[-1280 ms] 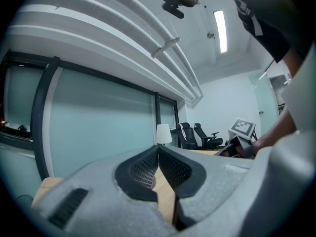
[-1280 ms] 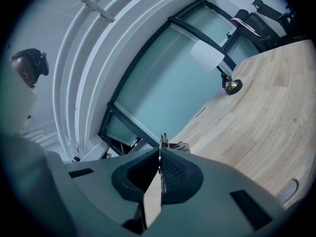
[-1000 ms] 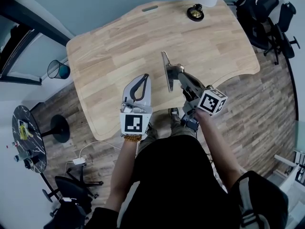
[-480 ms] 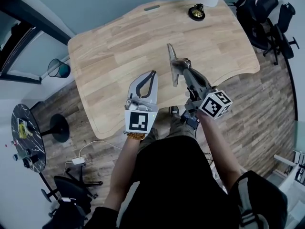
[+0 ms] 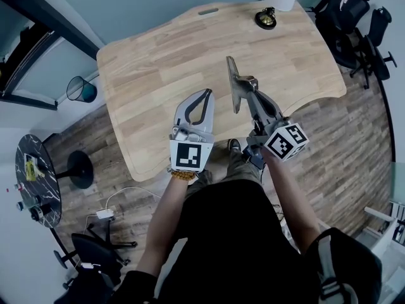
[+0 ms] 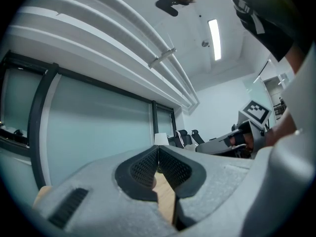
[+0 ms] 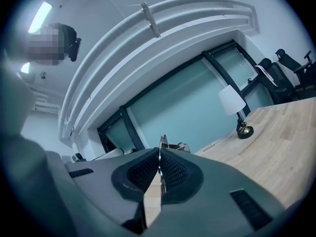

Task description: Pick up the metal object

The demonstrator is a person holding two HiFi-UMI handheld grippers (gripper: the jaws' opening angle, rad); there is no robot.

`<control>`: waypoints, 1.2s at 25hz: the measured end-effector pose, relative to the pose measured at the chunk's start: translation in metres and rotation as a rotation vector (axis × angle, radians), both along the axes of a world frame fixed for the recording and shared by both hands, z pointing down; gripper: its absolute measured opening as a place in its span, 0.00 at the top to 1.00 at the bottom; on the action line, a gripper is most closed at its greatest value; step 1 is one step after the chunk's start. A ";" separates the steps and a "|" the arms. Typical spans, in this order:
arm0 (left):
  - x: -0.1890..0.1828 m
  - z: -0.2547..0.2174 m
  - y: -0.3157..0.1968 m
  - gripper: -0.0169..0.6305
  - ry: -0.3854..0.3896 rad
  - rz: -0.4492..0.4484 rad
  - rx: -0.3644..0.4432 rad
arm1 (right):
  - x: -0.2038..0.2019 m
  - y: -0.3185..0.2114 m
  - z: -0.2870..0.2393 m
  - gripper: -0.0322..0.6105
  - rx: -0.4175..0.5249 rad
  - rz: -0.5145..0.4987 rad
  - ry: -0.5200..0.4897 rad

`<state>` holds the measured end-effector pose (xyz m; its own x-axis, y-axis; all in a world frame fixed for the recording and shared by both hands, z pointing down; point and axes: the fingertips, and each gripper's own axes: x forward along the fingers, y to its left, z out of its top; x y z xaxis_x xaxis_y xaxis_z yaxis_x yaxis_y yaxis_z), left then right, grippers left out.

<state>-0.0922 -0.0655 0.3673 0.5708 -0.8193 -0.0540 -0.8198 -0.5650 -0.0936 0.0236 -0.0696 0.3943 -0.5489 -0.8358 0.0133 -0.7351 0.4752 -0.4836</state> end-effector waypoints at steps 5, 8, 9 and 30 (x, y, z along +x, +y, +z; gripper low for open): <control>-0.004 0.001 0.003 0.95 0.006 -0.012 0.006 | -0.010 0.005 0.003 0.94 0.023 -0.009 0.023; -0.003 0.004 0.004 0.95 0.015 -0.011 0.000 | -0.013 0.007 0.006 0.94 0.030 -0.014 0.067; -0.003 0.006 0.004 0.95 0.016 -0.011 -0.003 | -0.014 0.008 0.008 0.94 0.029 -0.014 0.075; 0.013 0.031 0.005 0.95 0.013 -0.002 -0.041 | -0.016 0.011 0.036 0.94 -0.008 0.018 0.204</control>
<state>-0.0791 -0.0604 0.3986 0.5690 -0.8219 -0.0279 -0.8217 -0.5668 -0.0599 0.0075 -0.0590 0.4298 -0.5192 -0.8447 0.1299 -0.8266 0.4577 -0.3273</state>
